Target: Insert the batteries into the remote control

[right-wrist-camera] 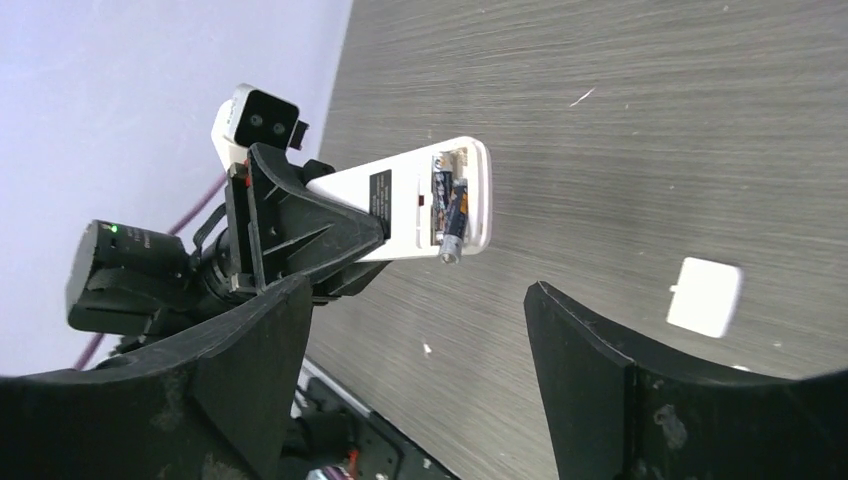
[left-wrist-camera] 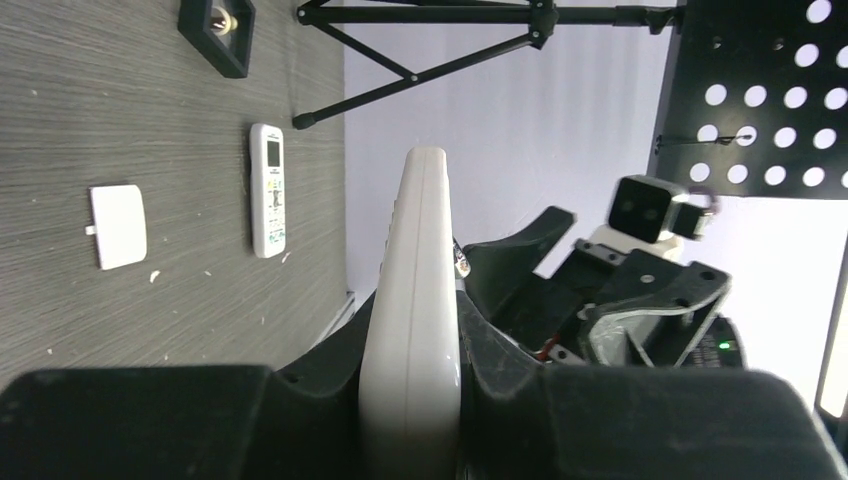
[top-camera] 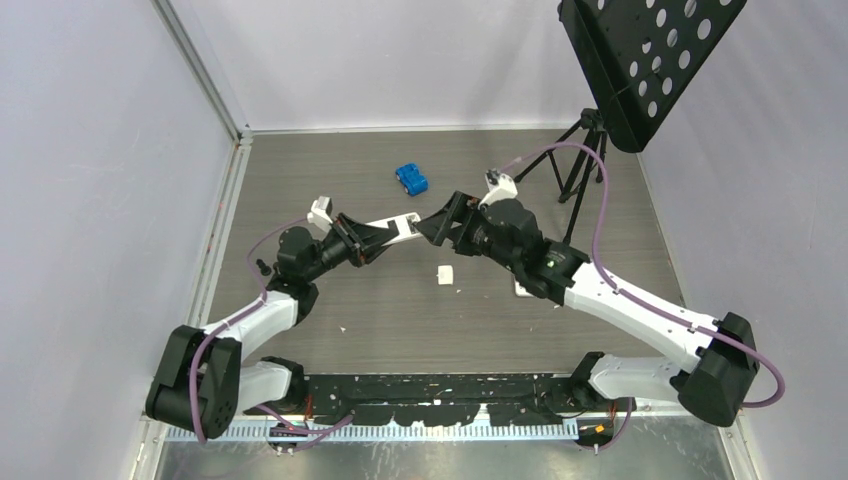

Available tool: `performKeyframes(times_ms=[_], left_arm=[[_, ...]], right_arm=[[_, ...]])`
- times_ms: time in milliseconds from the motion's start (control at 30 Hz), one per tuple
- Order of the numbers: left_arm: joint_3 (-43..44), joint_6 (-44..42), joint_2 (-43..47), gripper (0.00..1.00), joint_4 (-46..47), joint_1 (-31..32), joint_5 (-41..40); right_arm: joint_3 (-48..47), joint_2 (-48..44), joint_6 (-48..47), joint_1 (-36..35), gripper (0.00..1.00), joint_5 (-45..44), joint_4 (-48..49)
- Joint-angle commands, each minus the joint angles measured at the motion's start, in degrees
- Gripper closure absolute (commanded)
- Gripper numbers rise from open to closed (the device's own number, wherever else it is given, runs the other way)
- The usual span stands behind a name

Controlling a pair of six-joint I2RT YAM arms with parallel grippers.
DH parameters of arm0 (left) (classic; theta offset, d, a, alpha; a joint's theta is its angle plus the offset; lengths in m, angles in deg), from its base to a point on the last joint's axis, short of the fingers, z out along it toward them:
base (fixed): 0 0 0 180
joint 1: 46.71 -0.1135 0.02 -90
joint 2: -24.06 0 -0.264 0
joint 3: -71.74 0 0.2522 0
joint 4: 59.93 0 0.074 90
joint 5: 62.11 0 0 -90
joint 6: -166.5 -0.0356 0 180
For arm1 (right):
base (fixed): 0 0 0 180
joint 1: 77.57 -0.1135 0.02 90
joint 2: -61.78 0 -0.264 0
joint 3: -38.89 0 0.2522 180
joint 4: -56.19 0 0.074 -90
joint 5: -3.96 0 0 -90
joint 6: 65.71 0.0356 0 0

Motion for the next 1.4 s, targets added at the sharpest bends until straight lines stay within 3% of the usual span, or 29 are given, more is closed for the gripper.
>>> performKeyframes(times_ms=[0, 200, 500, 833, 1167, 1367], left_arm=[[0.11, 3.19, 2.07, 1.0, 5.74, 0.14, -0.91], [-0.26, 6.48, 2.53, 1.0, 7.66, 0.14, -1.64], [-2.53, 10.17, 3.03, 1.0, 10.45, 0.14, -4.16], [-3.76, 14.4, 2.54, 1.0, 14.33, 0.14, -4.44], [-4.5, 16.27, 2.37, 1.0, 15.88, 0.14, -4.86], [-4.64, 16.27, 1.65, 1.0, 16.47, 0.14, -4.7]], right_arm=[[7.35, -3.78, 10.26, 0.04, 0.16, -1.18, 15.8], [13.73, -3.47, 22.92, 0.03, 0.11, -1.81, 26.94], [15.68, 0.39, 31.24, -0.02, 0.11, -2.54, 36.45], [14.69, 4.02, 34.19, 0.03, 0.21, -2.36, 36.23], [13.52, 8.98, 33.87, 0.04, 0.45, -1.6, 39.4], [13.46, 9.0, 33.05, 0.04, 0.49, -2.23, 39.14]])
